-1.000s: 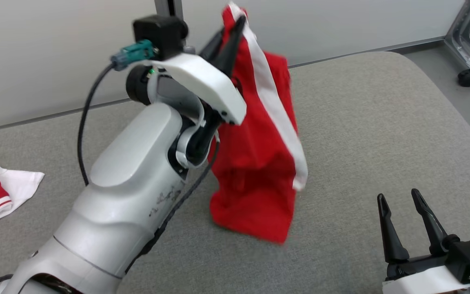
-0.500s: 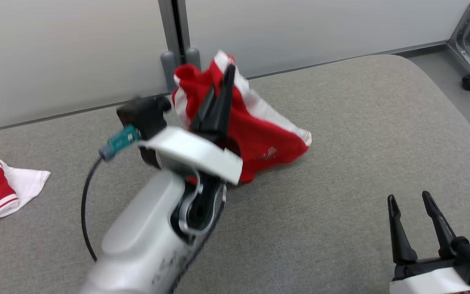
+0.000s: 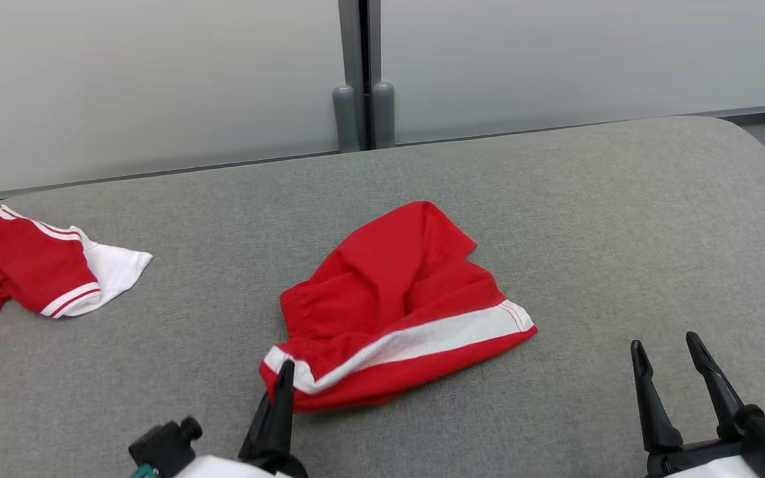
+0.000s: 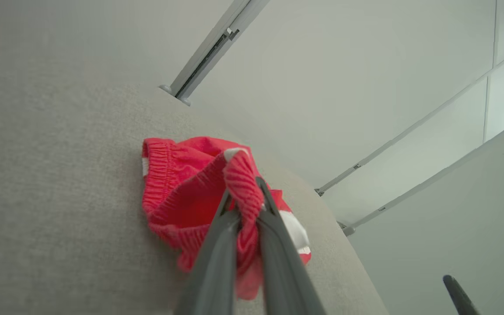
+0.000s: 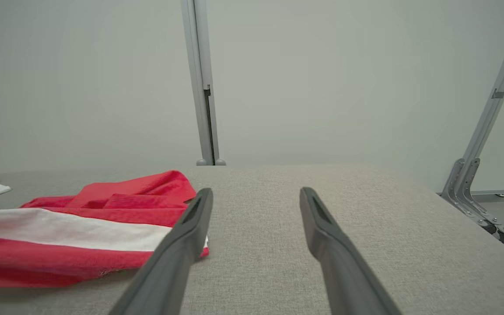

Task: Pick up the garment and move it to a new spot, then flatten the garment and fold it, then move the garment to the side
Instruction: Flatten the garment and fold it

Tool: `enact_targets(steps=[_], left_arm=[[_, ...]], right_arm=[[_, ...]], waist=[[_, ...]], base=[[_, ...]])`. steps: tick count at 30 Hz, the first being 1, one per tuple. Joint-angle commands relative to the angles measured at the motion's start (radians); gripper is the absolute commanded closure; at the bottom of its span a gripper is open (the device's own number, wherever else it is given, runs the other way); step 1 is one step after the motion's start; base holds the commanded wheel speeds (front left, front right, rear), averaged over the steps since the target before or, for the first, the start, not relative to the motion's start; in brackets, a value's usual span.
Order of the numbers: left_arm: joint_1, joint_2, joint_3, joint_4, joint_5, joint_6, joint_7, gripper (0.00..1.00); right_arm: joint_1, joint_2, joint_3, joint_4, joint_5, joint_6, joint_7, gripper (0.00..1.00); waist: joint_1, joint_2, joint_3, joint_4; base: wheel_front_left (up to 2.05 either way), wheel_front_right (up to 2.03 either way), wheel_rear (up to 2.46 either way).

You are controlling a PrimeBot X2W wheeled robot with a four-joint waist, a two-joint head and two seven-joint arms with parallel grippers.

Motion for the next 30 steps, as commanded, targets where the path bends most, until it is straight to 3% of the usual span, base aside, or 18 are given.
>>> enact_targets(steps=[1,2,3,5,14,19,26,30], left_arm=[[0.033,0.000,0.011,-0.003,-0.014,-0.008,0.000,1.00],[0.069,-0.005,-0.007,-0.019,-0.033,-0.011,0.000,0.74],[0.084,-0.005,-0.016,-0.025,-0.047,-0.012,0.000,0.57],[0.110,-0.004,-0.041,-0.028,-0.044,-0.012,0.000,0.00],[0.194,0.001,0.005,0.011,0.024,-0.011,0.000,0.00],[0.241,0.005,0.091,0.005,0.066,-0.011,0.000,0.00],[0.284,-0.003,0.236,-0.134,0.239,-0.011,0.000,0.00],[0.253,-0.005,0.184,-0.191,0.355,-0.011,0.000,0.00]], right_arm=[[0.015,-0.008,-0.004,0.000,-0.009,0.000,-0.005,0.00],[0.023,-0.010,-0.005,-0.001,-0.010,0.000,-0.005,0.00],[0.026,-0.013,-0.005,-0.002,-0.010,0.000,-0.005,0.00],[0.033,-0.018,-0.003,-0.003,-0.011,0.000,-0.005,0.00],[0.049,-0.029,-0.002,-0.005,-0.009,0.000,-0.005,0.00],[0.056,-0.030,-0.006,-0.005,-0.007,0.000,-0.005,0.00],[0.054,-0.025,-0.011,-0.018,-0.009,0.000,-0.005,0.00],[0.038,-0.023,-0.003,-0.020,-0.010,0.000,-0.005,0.00]], waist=[[0.0000,-0.0001,-0.011,0.020],[0.0000,-0.0001,-0.017,0.035],[0.0000,-0.0001,-0.018,0.043],[0.0000,-0.0001,-0.022,0.057],[0.0000,-0.0001,-0.034,0.087],[0.0000,-0.0001,-0.048,0.089],[0.0000,-0.0001,-0.069,0.082],[0.0000,-0.0001,-0.069,0.069]], base=[[0.00,0.00,0.00],[0.00,0.00,0.00],[0.00,0.00,0.00],[0.00,0.00,0.00],[0.00,0.00,0.00],[0.00,0.00,0.00],[0.00,0.00,0.00],[0.00,0.00,0.00]])
